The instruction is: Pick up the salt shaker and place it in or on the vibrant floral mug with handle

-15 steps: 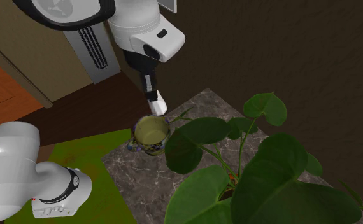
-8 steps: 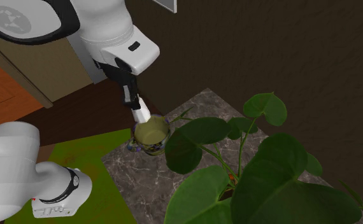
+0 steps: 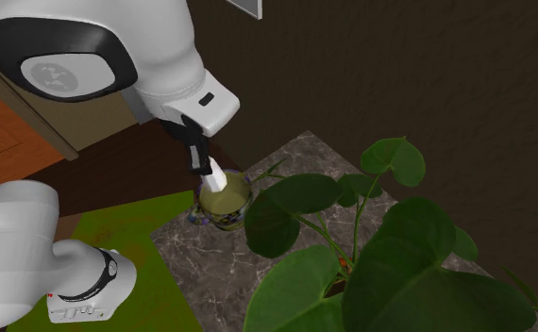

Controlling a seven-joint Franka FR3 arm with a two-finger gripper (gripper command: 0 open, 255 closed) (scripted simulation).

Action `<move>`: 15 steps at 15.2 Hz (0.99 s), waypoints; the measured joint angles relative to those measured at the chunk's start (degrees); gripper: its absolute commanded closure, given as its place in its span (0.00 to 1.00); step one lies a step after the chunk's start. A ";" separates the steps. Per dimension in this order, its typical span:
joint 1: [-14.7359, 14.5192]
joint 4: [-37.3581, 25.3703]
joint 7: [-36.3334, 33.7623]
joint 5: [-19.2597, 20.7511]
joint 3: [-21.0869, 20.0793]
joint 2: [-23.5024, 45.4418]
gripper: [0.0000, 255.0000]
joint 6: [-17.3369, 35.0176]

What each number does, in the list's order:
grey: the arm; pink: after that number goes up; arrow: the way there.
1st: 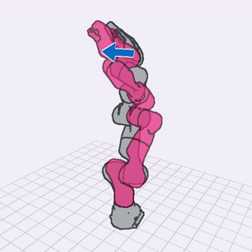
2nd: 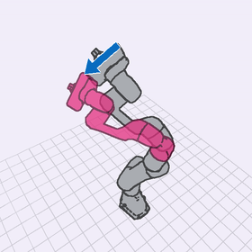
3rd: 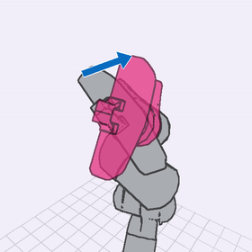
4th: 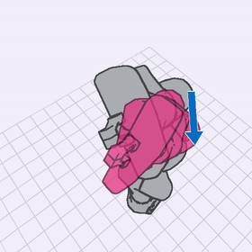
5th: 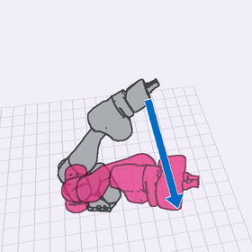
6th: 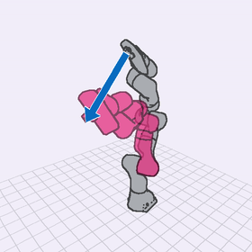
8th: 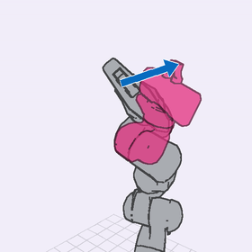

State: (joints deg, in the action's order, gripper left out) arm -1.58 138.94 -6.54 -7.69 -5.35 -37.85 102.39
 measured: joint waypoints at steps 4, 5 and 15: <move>-0.14 3.10 0.08 -0.29 -0.31 -0.03 1.00 3.08; -0.14 3.67 0.18 -0.32 -0.32 0.09 1.00 3.77; -0.16 7.01 0.60 -0.53 -0.43 0.39 1.00 7.40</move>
State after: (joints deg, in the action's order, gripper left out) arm -1.74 145.95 -5.94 -8.22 -5.78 -37.46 109.79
